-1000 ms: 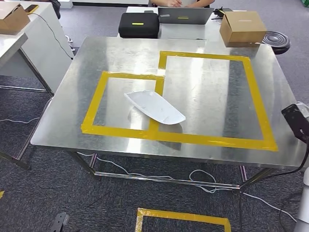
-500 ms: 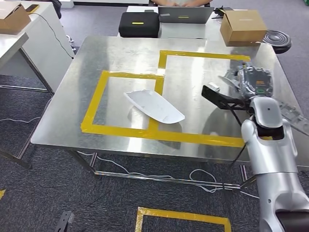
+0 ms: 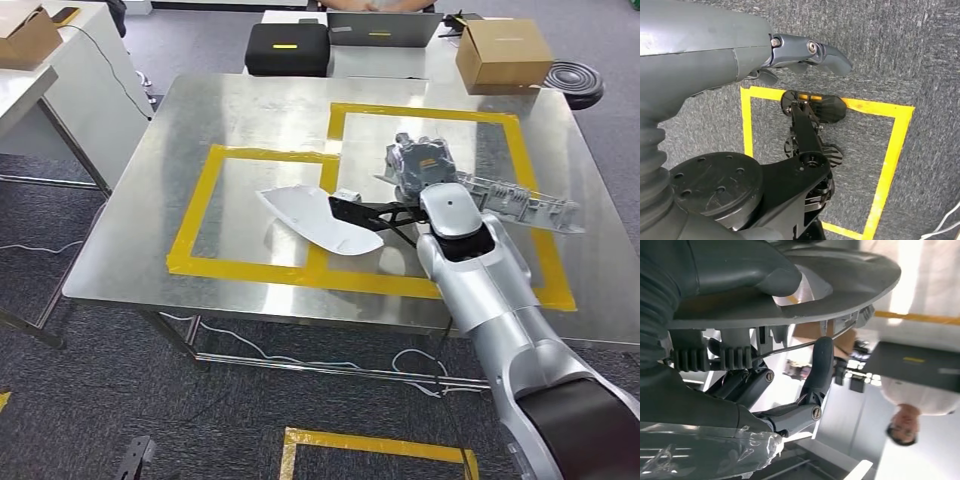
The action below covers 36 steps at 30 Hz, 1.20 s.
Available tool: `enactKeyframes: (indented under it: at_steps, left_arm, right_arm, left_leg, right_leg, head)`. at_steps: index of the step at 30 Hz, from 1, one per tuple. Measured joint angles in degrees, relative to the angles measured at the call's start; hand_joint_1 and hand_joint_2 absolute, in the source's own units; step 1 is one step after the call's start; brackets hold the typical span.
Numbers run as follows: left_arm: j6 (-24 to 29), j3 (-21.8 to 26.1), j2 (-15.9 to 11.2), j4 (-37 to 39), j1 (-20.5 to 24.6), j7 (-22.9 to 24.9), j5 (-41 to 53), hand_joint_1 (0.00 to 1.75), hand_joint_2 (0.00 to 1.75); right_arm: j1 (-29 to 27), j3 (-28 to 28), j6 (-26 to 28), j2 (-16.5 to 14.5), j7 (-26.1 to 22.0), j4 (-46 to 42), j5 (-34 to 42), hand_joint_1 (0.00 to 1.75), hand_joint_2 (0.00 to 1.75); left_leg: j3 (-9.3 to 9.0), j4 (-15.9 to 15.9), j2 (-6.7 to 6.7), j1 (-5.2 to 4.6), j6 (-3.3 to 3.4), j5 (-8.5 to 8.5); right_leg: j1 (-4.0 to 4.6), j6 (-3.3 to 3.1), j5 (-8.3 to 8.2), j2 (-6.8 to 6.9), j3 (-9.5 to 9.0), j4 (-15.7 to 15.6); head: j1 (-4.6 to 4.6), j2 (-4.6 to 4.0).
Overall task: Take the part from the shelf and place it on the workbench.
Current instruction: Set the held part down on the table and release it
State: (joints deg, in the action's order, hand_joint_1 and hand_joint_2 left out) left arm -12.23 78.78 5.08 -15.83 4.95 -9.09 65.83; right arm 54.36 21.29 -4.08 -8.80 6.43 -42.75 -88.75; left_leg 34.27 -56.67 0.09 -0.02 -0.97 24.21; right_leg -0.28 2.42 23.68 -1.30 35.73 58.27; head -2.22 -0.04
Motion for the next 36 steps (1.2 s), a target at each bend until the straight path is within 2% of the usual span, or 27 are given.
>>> enactKeyframes:
  at_steps: [4,9,12,16,27,31,36]
  left_arm:
    - [0.33,-0.01,-0.09,0.07,-0.02,0.0,-0.36,0.0,1.75]
    - [0.49,-0.01,-0.82,0.32,0.08,0.0,-0.88,0.0,1.75]
    - [0.48,-0.01,-1.45,0.51,0.12,-0.03,-0.97,0.0,1.75]
    - [0.8,0.0,-1.73,0.55,0.05,-0.32,-1.48,0.0,1.75]
    - [2.11,0.03,-1.74,0.55,-0.01,0.0,-2.67,0.0,1.75]
    - [2.4,0.02,-1.73,0.55,0.07,0.1,-2.88,0.0,1.75]
    - [2.32,0.03,-1.66,0.55,-0.17,-0.16,-3.39,0.0,1.75]
  right_arm:
    - [0.72,0.85,-0.8,-2.04,-1.43,3.07,3.25,1.75,1.75]
    - [2.88,-1.24,-7.56,-4.66,-4.82,8.3,13.6,1.75,1.75]
    - [4.48,-1.77,-10.14,-6.05,-3.71,12.62,14.91,1.75,1.75]
    - [4.57,-1.81,-10.22,-6.32,0.23,16.26,15.04,1.75,1.75]
    - [1.13,-4.63,-7.9,-0.78,3.27,19.44,15.72,1.75,1.75]
    - [0.66,-5.95,-7.73,1.12,5.81,19.54,15.76,1.75,1.75]
    - [-0.62,-9.47,-6.8,6.2,8.76,19.25,15.74,1.75,1.75]
  left_leg:
    - [0.01,0.0,-0.01,0.03,-0.04,-0.03]
    - [0.0,0.0,0.02,0.04,-0.11,-0.07]
    - [-0.01,0.0,0.01,0.05,-0.17,-0.11]
    - [0.0,0.0,-0.02,0.06,-0.19,-0.13]
    - [-0.04,-0.01,-0.17,0.03,-0.18,-0.13]
    - [-0.1,-0.01,-0.18,0.03,-0.16,-0.14]
    - [-0.12,-0.01,-0.73,0.04,-0.04,-0.22]
  right_leg:
    - [0.02,-0.01,0.0,0.03,0.01,0.0]
    - [0.03,-0.08,-0.05,-0.07,0.06,0.0]
    - [0.06,-0.09,-0.06,-0.03,0.05,0.0]
    - [0.09,-0.1,-0.07,0.05,0.04,0.0]
    - [0.03,-0.09,-0.09,0.18,-0.06,-0.05]
    - [0.02,-0.07,-0.08,0.23,-0.08,-0.07]
    - [0.08,-0.05,0.01,0.83,-0.35,-0.09]
  head:
    - [0.0,0.0]
    - [0.0,0.0]
    - [0.0,0.0]
    - [0.01,0.0]
    - [0.02,0.0]
    - [-0.02,0.0]
    - [0.01,0.0]
